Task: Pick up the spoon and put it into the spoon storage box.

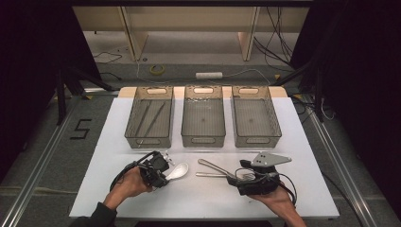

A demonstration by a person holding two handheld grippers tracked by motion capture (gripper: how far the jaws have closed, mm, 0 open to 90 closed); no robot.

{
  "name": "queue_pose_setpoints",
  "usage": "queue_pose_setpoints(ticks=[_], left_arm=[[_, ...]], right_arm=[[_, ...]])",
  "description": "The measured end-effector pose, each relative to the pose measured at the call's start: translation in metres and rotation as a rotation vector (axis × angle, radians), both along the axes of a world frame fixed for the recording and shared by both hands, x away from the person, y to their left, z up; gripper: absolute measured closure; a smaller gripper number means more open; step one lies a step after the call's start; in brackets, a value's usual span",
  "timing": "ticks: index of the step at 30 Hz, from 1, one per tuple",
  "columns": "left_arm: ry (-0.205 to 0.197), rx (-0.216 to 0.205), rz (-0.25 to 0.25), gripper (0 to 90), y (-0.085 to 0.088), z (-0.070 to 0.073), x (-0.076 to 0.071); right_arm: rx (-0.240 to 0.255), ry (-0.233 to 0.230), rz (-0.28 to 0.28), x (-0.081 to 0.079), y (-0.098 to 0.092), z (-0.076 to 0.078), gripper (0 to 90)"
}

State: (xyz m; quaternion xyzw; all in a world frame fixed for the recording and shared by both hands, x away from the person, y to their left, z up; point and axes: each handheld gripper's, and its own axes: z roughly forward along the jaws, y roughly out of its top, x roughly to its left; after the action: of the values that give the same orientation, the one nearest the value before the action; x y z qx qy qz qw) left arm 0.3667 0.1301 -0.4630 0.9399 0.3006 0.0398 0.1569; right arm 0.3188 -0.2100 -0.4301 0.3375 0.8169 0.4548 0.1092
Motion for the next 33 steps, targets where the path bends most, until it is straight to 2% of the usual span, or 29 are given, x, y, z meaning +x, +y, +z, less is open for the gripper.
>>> queue_pose_setpoints(ticks=[11, 21, 26, 33], left_arm=[[-0.007, -0.077, 0.03, 75.5, 0.006, 0.006, 0.003], [-0.016, -0.141, 0.036, 75.5, 0.007, 0.014, 0.002], [-0.027, -0.192, 0.04, 75.5, 0.006, 0.02, 0.001], [-0.052, -0.267, 0.07, 75.5, 0.007, 0.029, 0.001]], right_arm=[[0.001, -0.003, 0.001, 0.0, 0.0, 0.0, 22.2], [-0.002, -0.001, 0.0, 0.001, -0.001, 0.0, 22.3], [0.001, -0.001, 0.0, 0.001, -0.001, 0.0, 22.3], [0.001, -0.001, -0.001, 0.001, -0.001, 0.0, 22.2]])
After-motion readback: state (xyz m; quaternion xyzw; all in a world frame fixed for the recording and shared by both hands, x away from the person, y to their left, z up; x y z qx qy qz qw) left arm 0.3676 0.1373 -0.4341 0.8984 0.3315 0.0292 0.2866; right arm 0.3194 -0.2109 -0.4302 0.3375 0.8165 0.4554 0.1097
